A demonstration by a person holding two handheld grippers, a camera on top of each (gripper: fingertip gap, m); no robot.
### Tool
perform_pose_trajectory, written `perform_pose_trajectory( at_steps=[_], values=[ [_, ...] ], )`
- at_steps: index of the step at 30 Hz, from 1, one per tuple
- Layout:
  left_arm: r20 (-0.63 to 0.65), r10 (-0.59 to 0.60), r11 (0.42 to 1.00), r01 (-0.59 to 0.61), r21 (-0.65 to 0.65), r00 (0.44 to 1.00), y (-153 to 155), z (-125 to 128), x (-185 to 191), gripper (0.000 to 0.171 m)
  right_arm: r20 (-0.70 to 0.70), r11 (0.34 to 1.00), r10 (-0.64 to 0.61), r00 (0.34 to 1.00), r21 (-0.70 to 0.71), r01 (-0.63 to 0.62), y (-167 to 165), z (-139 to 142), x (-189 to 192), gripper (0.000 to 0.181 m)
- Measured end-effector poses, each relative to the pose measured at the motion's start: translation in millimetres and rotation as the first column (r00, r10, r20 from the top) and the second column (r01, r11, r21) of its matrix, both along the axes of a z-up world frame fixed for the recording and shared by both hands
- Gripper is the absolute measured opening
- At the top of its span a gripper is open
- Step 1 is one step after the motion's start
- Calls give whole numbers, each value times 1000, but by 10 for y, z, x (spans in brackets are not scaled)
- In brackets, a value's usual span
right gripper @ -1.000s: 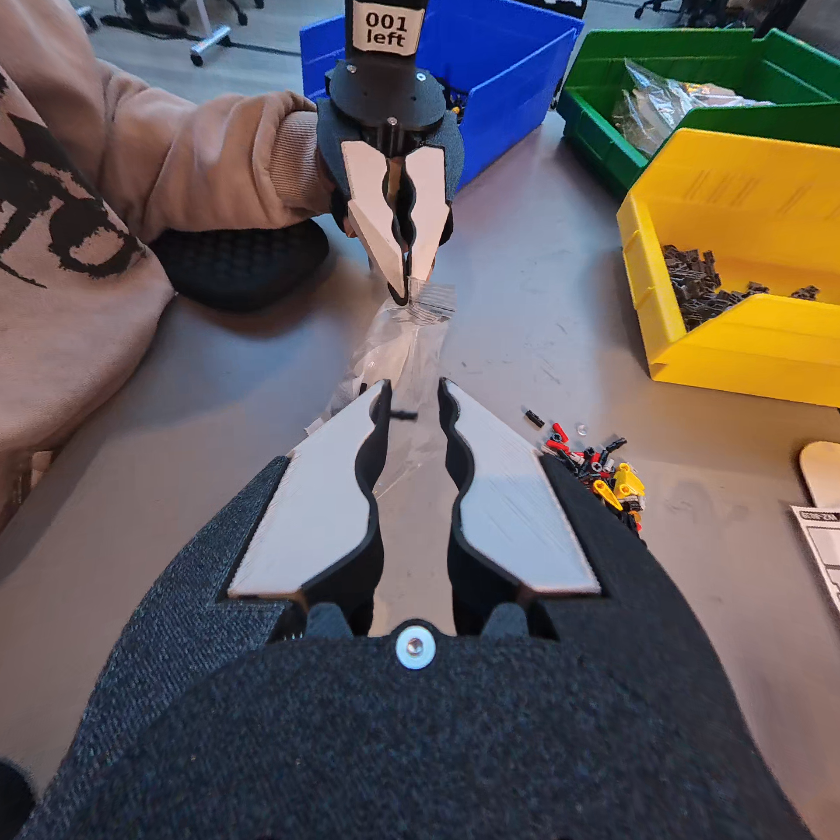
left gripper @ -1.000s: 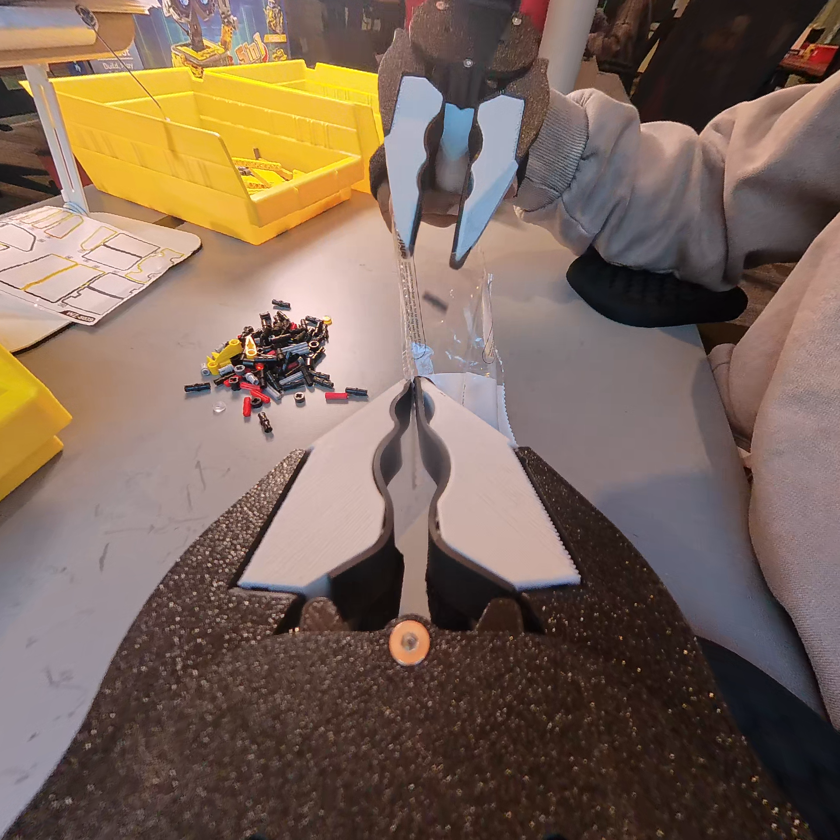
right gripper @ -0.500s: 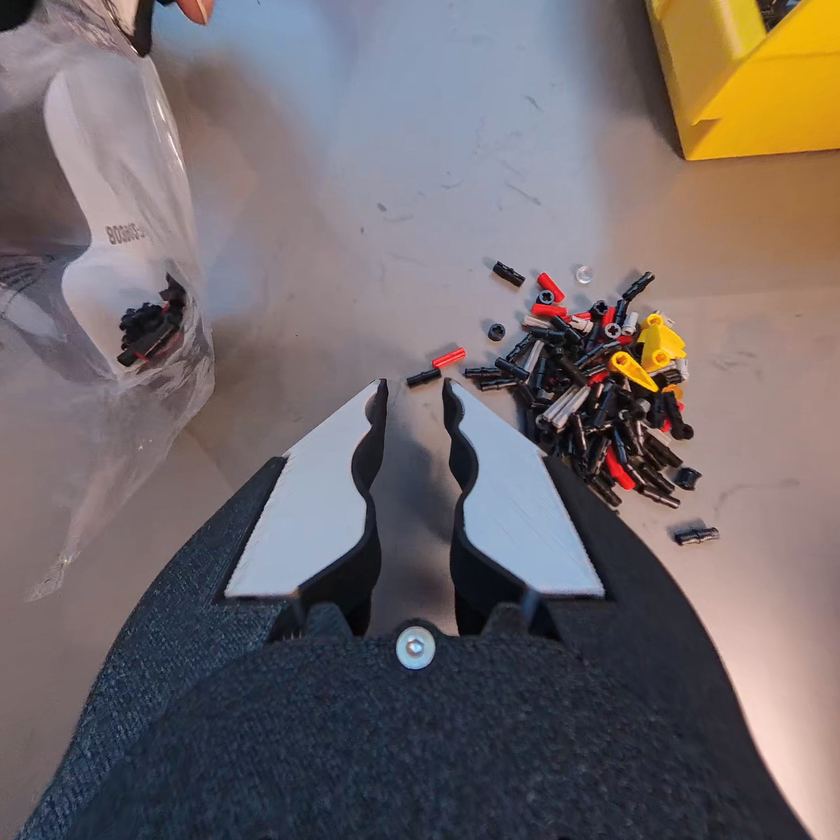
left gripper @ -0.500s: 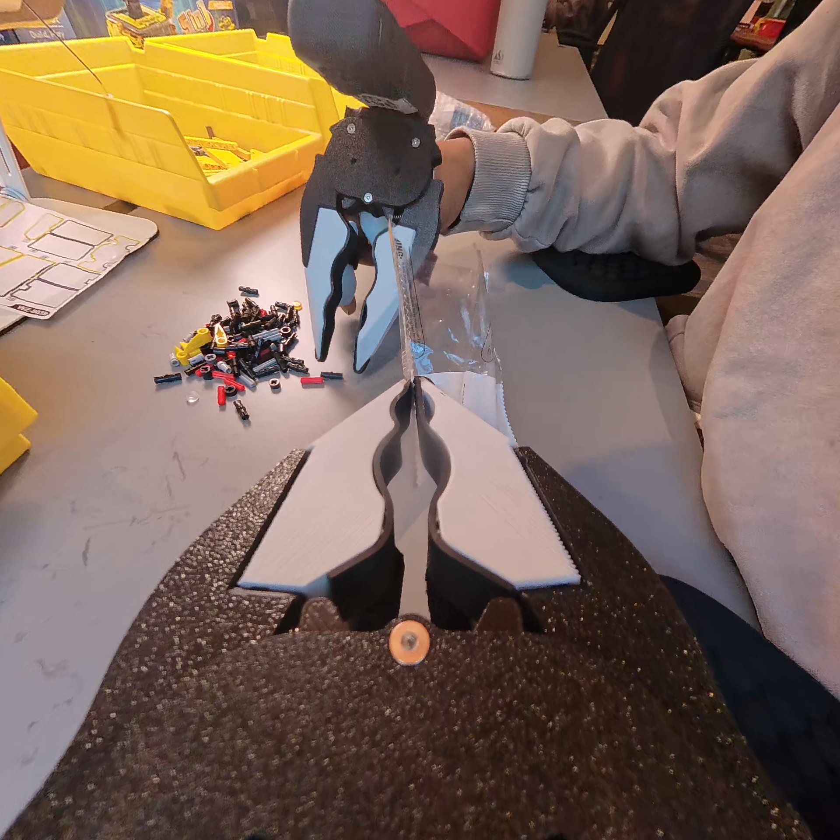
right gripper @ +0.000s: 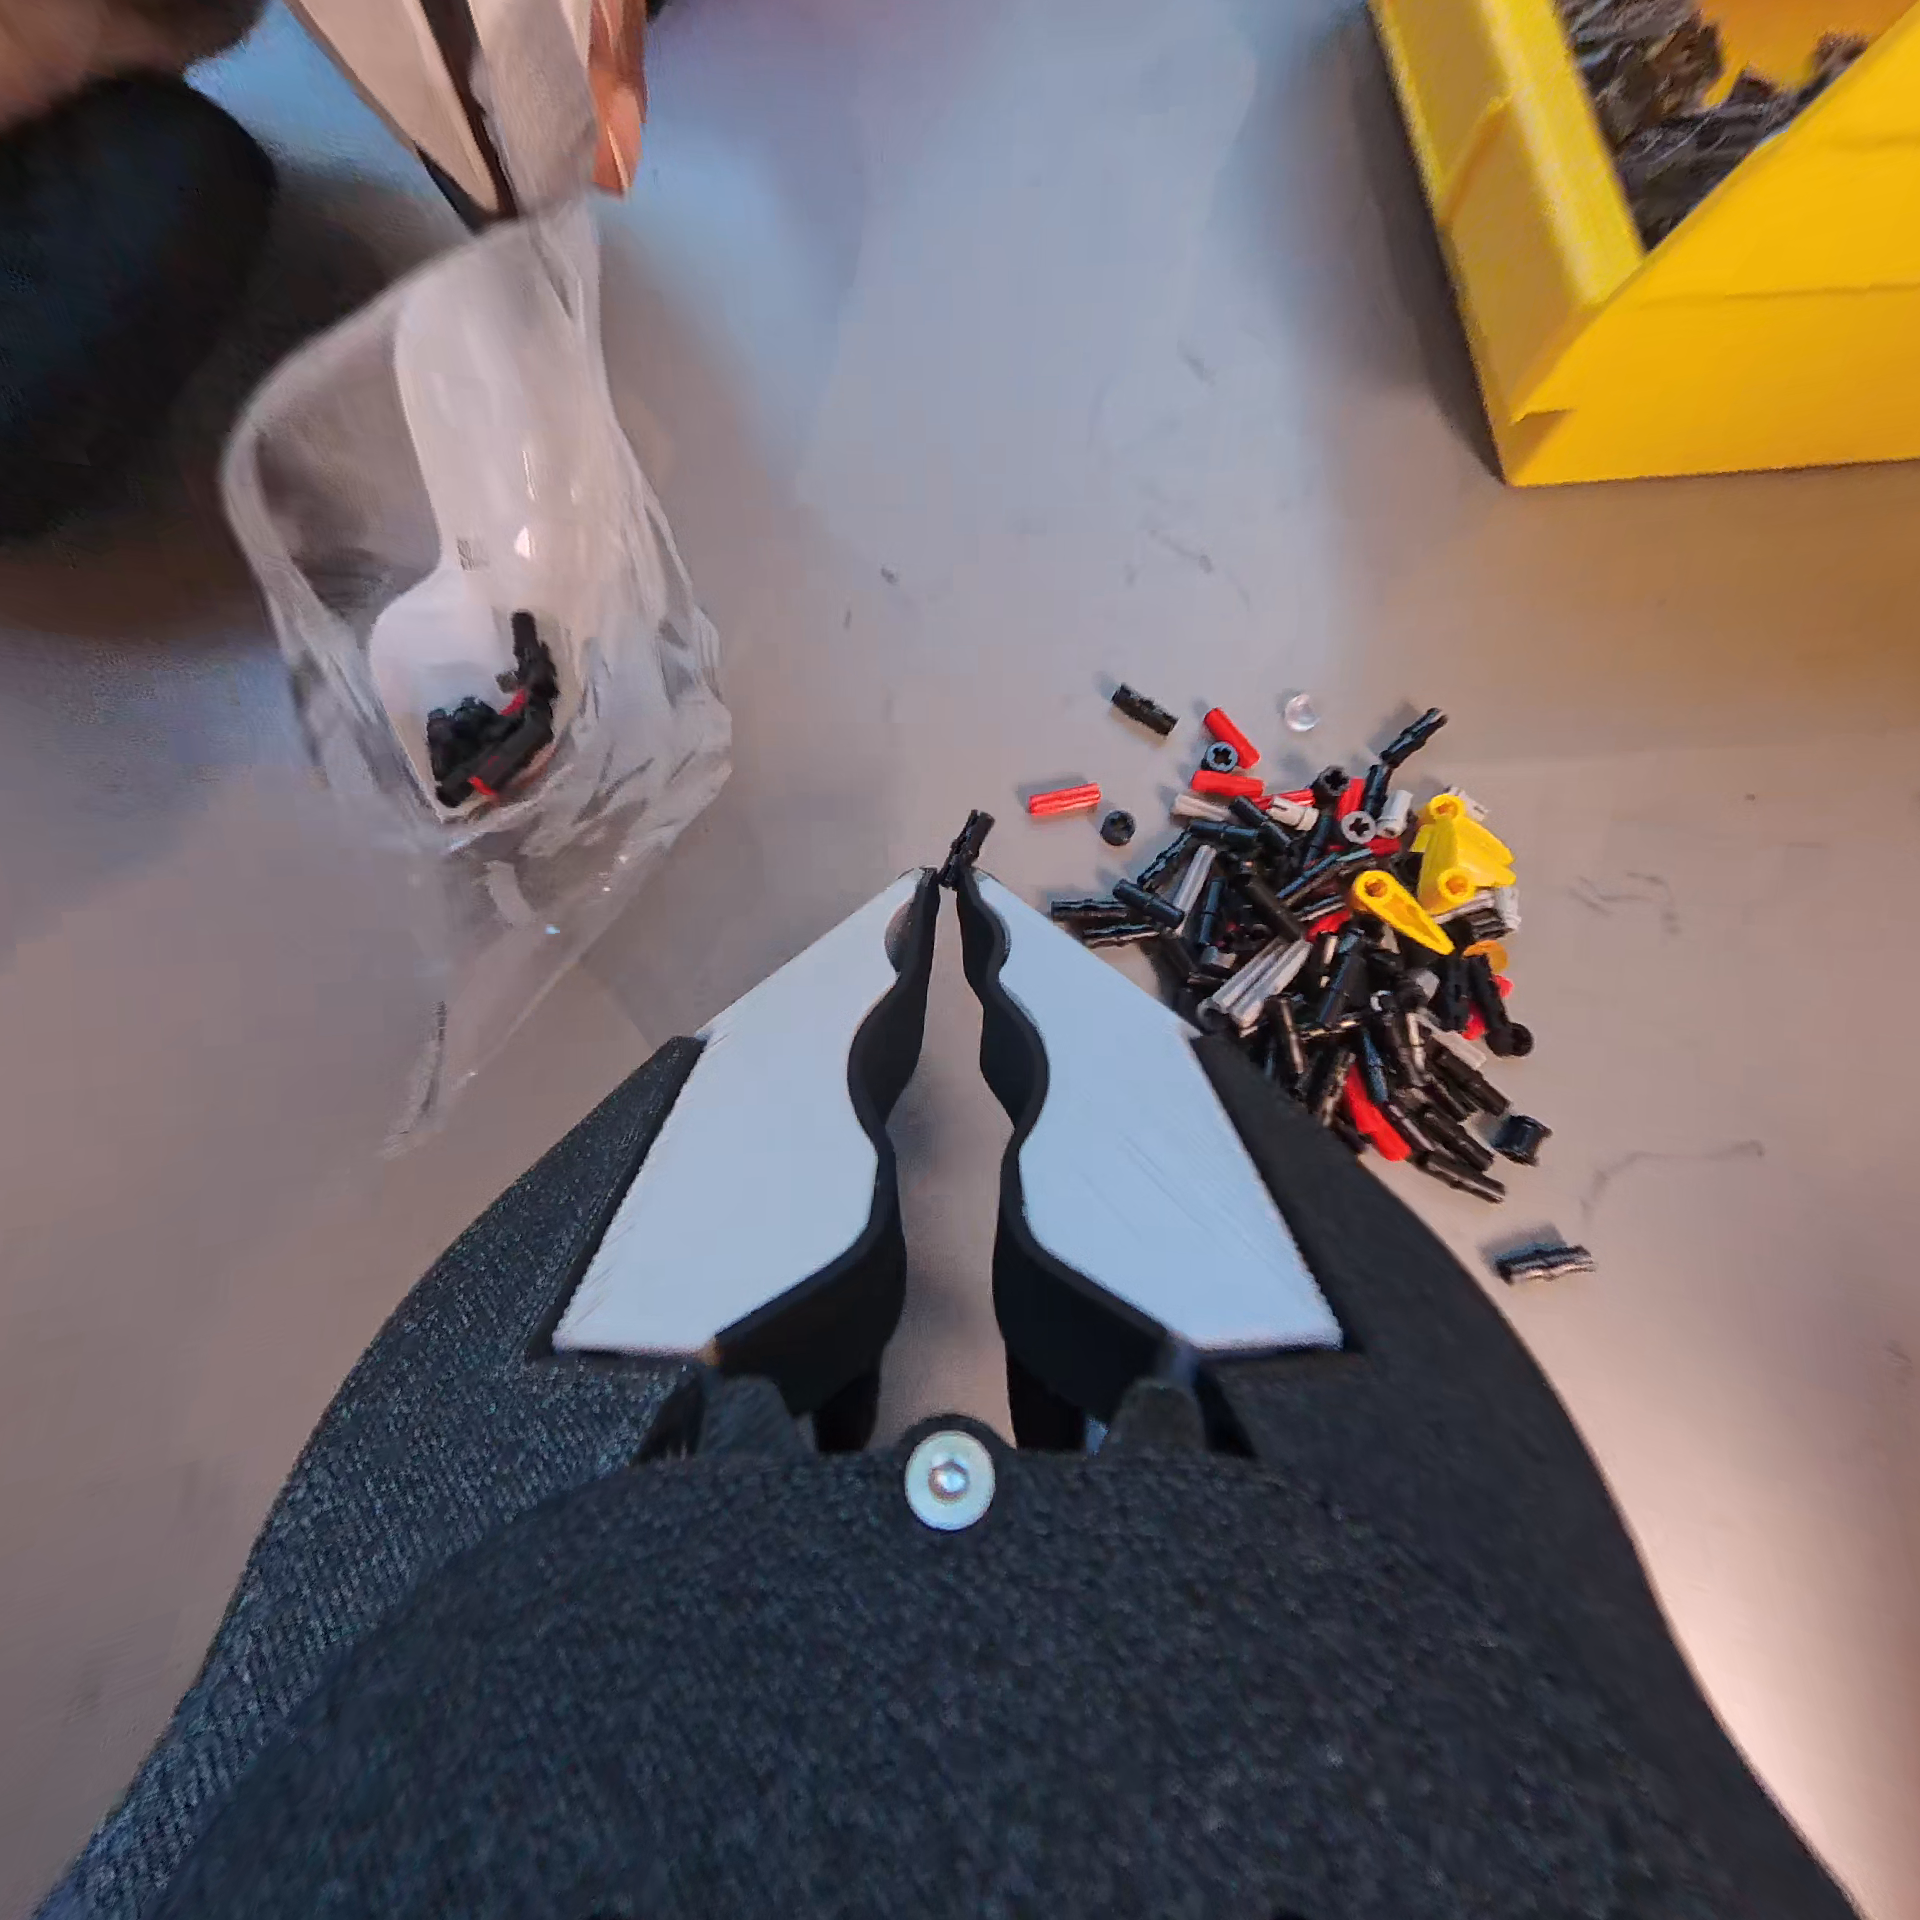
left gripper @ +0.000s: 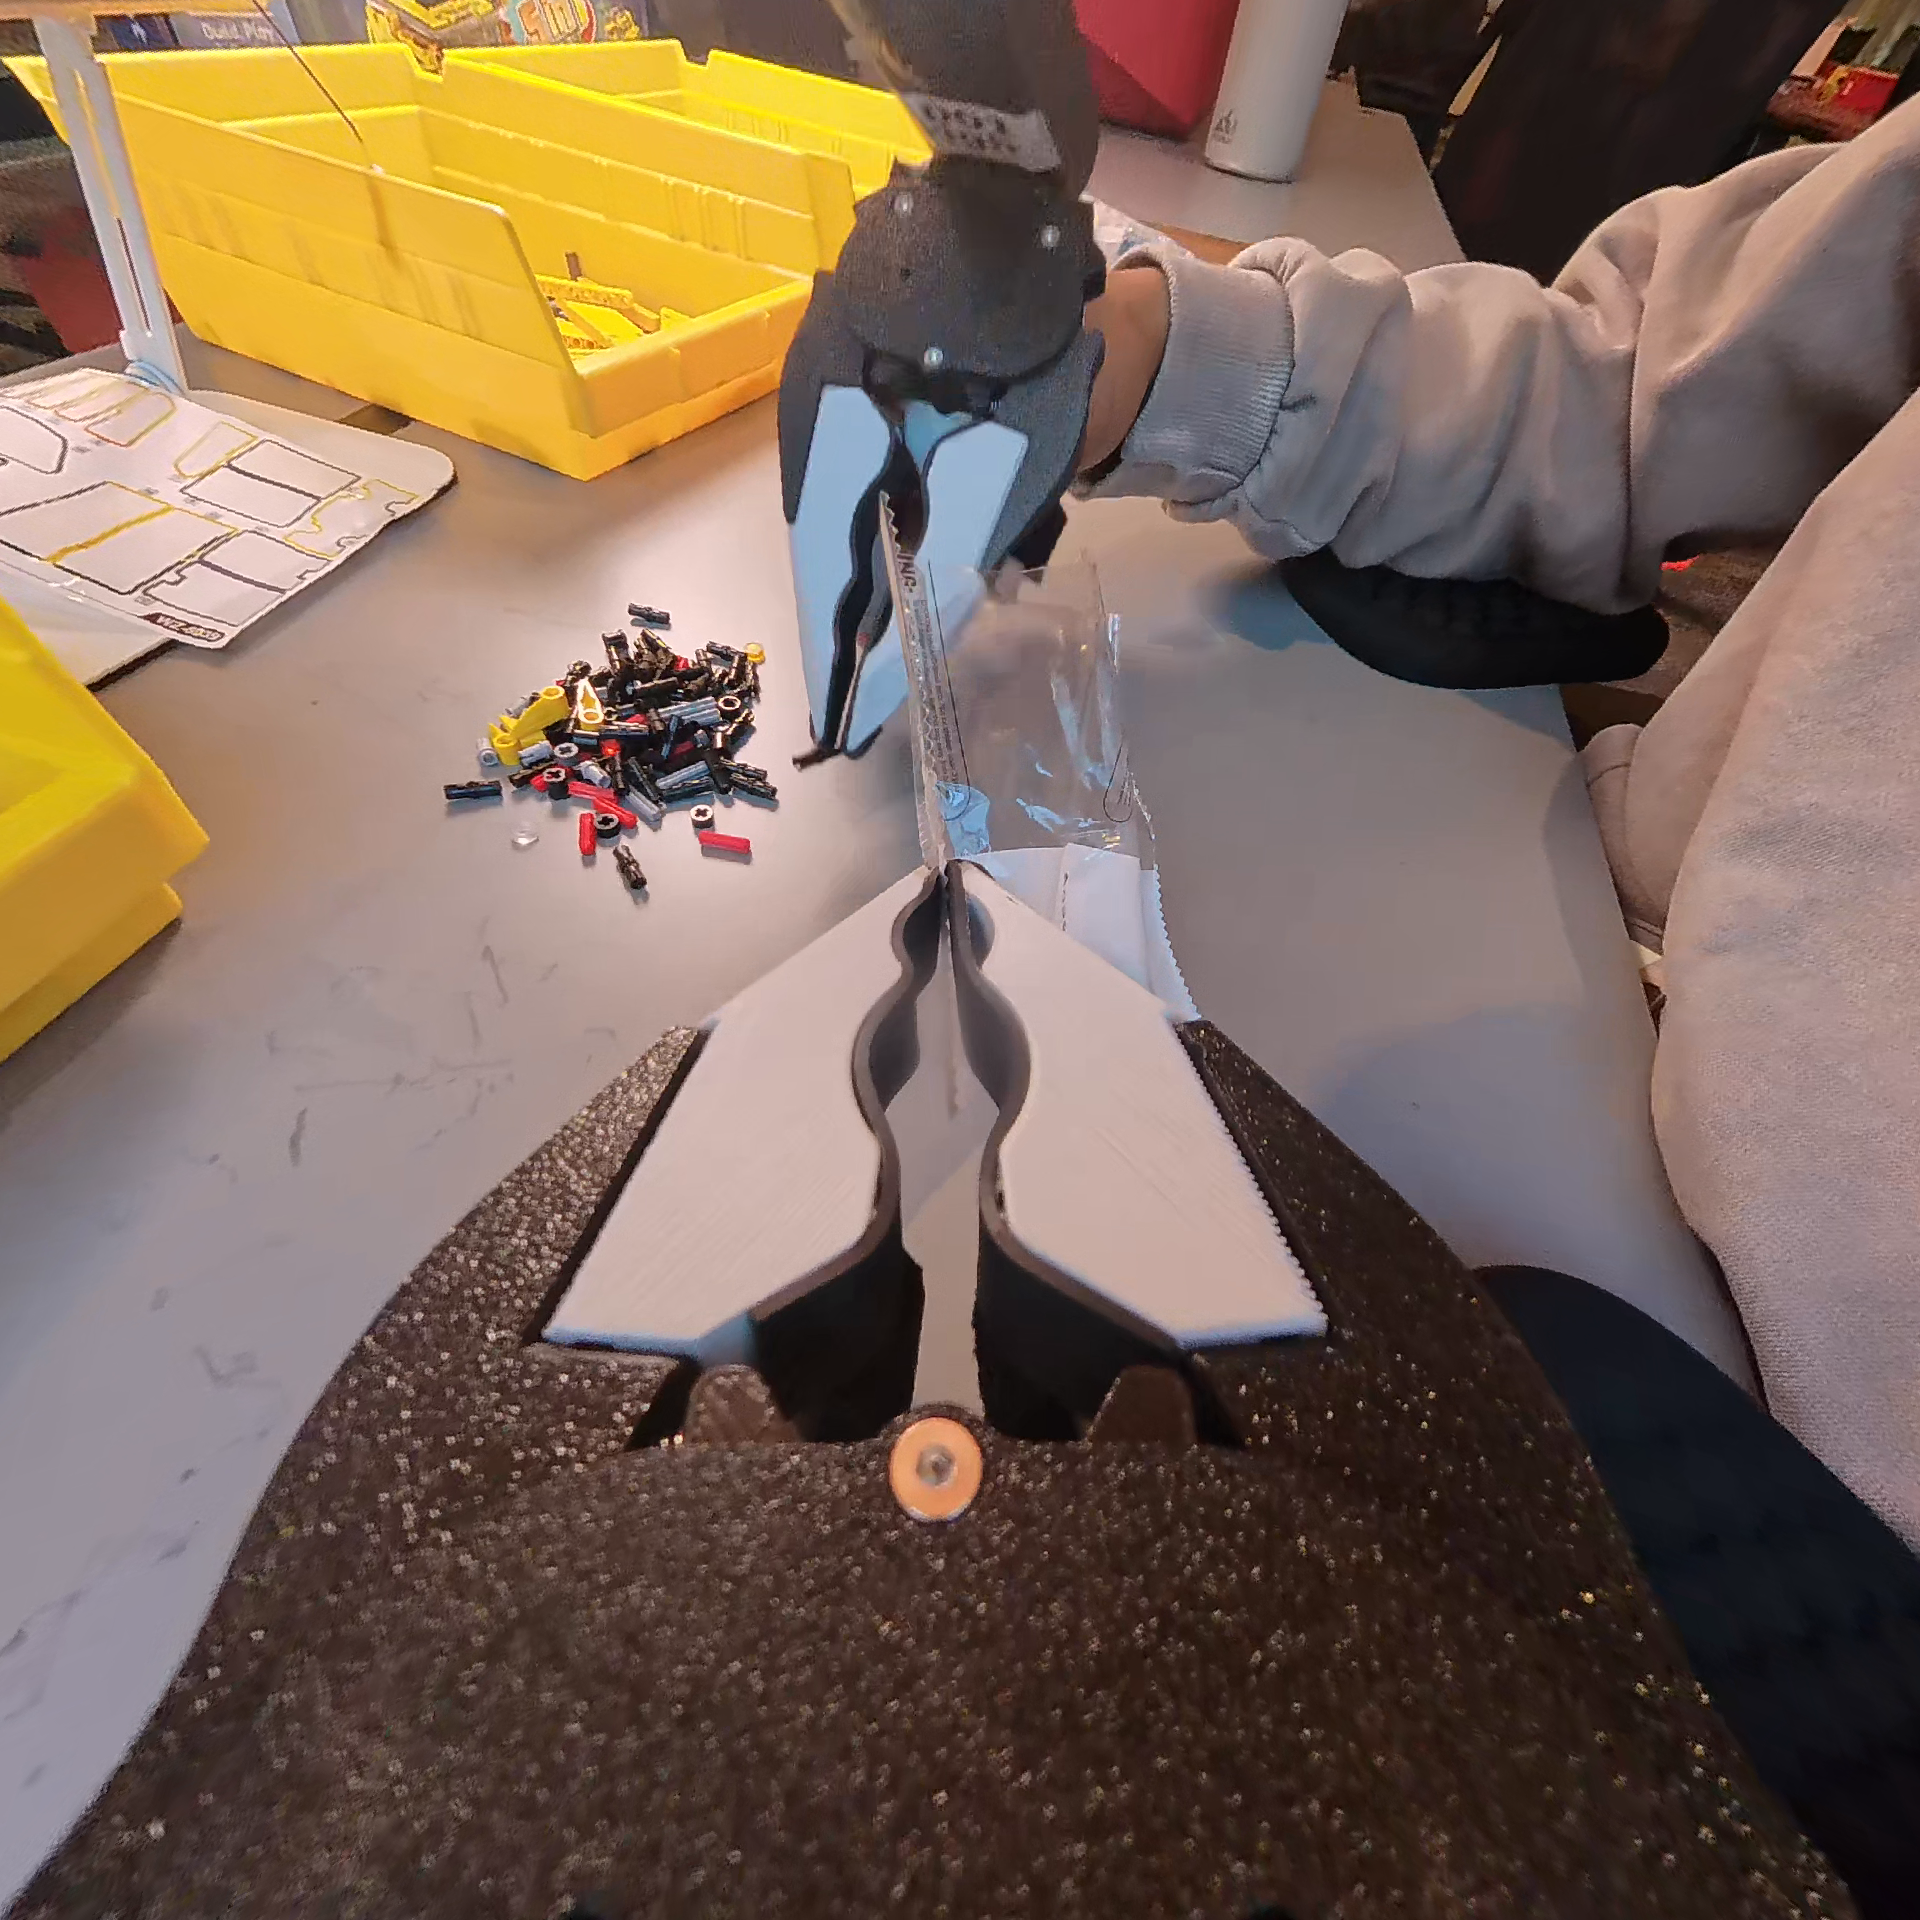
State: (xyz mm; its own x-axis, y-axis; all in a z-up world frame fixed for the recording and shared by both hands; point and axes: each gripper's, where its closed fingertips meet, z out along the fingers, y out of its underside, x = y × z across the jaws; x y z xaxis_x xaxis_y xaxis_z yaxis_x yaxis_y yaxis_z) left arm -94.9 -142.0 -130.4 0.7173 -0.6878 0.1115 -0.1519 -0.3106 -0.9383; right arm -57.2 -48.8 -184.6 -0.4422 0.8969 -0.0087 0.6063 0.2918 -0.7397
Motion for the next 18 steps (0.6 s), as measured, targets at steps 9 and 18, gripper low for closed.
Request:
perform_pose_trajectory(
  at_steps=[9,18],
  values=[
    [20,40,999,-40,2,999,19,5,-105,0,-233,994,53,971,-80,-73,-123,765,54,0],
    [24,26,1000,-26,-7,999,-13,1,-104,0,-173,999,-2,985,31,8,-1,566,-26,10]
  ],
)
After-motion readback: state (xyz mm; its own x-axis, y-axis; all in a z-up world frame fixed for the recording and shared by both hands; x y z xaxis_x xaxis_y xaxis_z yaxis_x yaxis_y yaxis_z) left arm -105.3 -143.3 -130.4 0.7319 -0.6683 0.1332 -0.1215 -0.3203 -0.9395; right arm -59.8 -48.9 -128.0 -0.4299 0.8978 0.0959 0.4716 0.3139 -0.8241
